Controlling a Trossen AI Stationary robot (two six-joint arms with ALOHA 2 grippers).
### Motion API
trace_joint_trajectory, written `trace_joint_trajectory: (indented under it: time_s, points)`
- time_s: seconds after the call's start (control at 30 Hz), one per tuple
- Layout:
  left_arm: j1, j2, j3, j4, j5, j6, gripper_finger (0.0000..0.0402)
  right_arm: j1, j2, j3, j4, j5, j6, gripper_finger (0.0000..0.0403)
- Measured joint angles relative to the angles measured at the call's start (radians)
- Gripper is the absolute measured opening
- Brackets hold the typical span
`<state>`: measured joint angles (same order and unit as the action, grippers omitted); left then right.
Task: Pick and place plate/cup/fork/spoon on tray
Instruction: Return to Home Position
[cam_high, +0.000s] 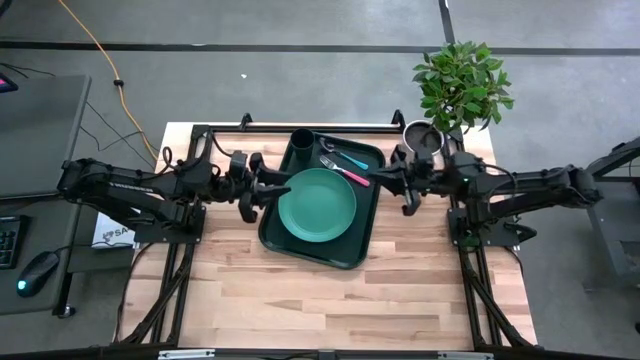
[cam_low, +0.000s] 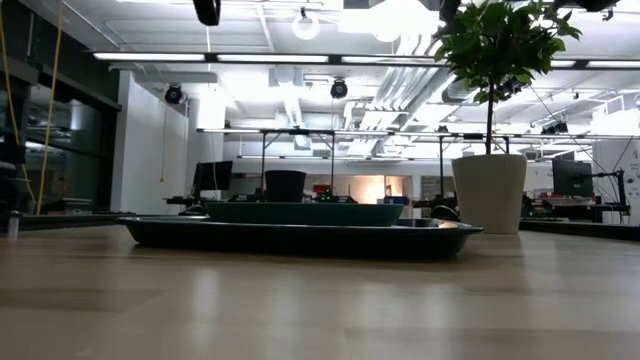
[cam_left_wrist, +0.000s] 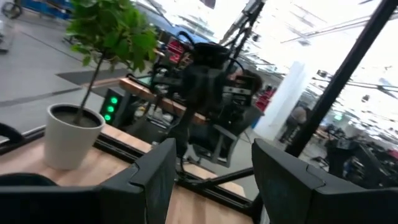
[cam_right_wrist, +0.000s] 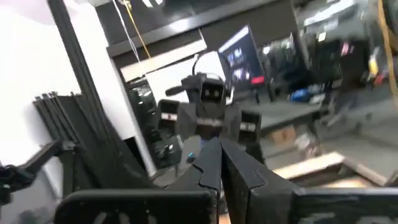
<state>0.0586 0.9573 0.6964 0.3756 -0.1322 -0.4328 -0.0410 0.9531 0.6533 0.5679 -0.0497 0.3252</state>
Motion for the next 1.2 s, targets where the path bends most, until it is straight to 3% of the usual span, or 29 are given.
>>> trace_joint_trajectory:
  time_s: [0.23,0.53,0.63,0.8,0.9,1.0,1.2]
  points:
    - [0.014,-0.005,0.0,-0.049,-0.029,0.018,0.0195,0.011,-0.073,0.0,0.006,-0.036,-0.098,0.0]
    - [0.138,-0.163,-0.003,-0.339,0.064,0.027,0.0195,0.006,-0.132,0.0,-0.01,-0.057,-0.1,0.0]
    - [0.132,-0.223,-0.083,-0.27,0.073,0.027,0.019,0.006,-0.13,0.0,-0.011,-0.054,-0.099,0.0]
    - [0.064,-0.288,-0.298,0.004,0.034,0.003,0.014,0.006,-0.13,0.0,-0.022,-0.033,-0.091,0.0]
    - [0.049,-0.335,-0.384,0.013,0.011,0.046,0.0085,0.006,-0.13,0.0,-0.029,-0.027,-0.075,0.0]
    - [0.053,-0.406,-0.439,-0.012,0.059,0.051,0.002,0.006,-0.13,0.0,-0.054,-0.025,-0.055,0.0]
    - [0.051,-0.581,-0.538,-0.08,0.108,0.023,0.0005,0.006,-0.13,0.0,-0.177,-0.017,-0.001,0.0]
